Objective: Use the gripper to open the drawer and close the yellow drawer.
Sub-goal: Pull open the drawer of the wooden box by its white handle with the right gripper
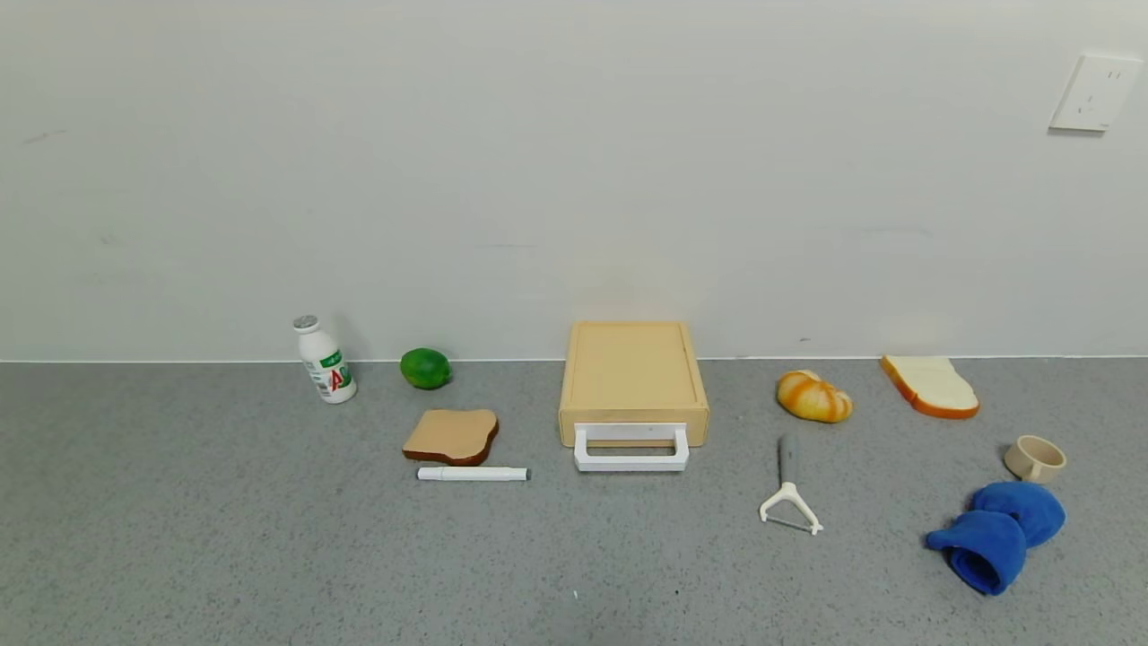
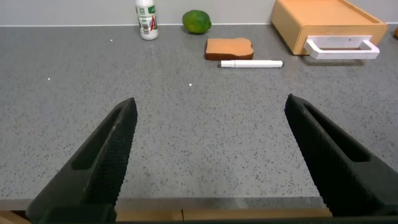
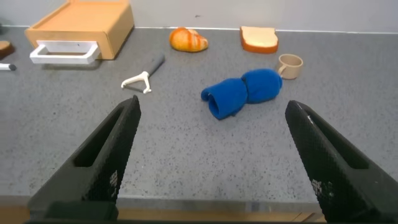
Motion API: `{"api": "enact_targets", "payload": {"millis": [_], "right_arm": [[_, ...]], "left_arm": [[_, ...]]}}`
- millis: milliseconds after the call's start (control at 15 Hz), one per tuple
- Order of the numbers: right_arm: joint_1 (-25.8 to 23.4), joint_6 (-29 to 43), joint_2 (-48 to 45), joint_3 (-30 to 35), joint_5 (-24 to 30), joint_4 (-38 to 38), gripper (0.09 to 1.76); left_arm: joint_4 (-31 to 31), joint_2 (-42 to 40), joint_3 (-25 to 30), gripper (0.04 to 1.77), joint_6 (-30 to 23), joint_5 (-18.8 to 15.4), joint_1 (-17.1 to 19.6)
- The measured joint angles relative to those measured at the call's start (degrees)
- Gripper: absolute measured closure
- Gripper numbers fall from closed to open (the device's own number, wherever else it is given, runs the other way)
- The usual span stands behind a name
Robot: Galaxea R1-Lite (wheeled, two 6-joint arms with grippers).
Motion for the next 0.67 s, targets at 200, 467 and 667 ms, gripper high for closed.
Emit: {"api": "enact_targets", "payload": {"millis": [200, 467, 667], "right_arm": [[0.3, 0.0, 7.6, -8.0, 0.5, 1.4, 0.14], [0.3, 0.0, 25.6, -23.6, 0.7, 3.1, 0.14], [1.0, 0.1, 40.5, -35.9, 0.9, 7.6, 0.14]], "left_arm": [[0.0, 0.0, 0.0, 0.09, 0.0, 0.0, 0.0], [0.0, 0.0, 0.0, 0.09, 0.0, 0.0, 0.0], [0.0, 0.0, 0.0, 0.09, 0.0, 0.0, 0.0]]}}
